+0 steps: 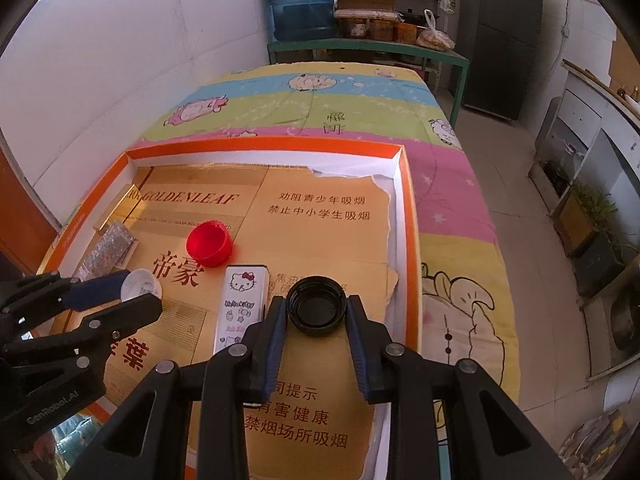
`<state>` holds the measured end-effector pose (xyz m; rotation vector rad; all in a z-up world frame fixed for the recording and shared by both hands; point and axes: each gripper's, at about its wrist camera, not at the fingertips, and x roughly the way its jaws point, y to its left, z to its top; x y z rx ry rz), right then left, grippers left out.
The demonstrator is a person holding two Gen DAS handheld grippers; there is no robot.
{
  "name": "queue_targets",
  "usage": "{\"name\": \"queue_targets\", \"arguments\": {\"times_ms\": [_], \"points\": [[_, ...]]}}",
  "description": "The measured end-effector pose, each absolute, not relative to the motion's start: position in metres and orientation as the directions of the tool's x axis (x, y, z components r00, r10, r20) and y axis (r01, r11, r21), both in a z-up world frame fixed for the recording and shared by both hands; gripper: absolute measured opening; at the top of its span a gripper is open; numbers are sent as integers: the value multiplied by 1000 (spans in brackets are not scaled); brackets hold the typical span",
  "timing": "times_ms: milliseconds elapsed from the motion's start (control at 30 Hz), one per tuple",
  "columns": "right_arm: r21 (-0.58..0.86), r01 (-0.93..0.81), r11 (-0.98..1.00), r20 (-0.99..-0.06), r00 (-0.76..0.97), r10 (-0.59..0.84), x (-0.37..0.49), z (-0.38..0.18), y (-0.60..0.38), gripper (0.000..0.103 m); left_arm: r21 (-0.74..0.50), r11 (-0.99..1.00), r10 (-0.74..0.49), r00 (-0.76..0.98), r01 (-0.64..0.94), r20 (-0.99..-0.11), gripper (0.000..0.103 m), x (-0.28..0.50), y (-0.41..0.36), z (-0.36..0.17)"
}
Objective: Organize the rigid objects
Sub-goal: 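Carry the white cap with left tool while right tool carries the black cap over the tray, then open left tool to drop the white cap while right tool releases the black cap in the tray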
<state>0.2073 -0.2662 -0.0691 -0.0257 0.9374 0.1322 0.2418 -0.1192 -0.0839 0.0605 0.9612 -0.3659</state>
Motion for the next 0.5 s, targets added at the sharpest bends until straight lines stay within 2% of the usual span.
{"name": "queue_targets", "arguments": {"times_ms": [133,367,500], "points": [[27,-125,992,-800,592,97,206,-70,-264,30,-95,928,-281,509,361,-813,50,239,-123,-84],[35,-105,994,-785,613,92,197,-65,-268,30,-68,941,-240,513,331,-824,50,237,-120,-83],[45,-84,995,-767,635,89,185,-59,-269,30,-63,935,-259,548,350,-795,50,225,-119,-77]]}}
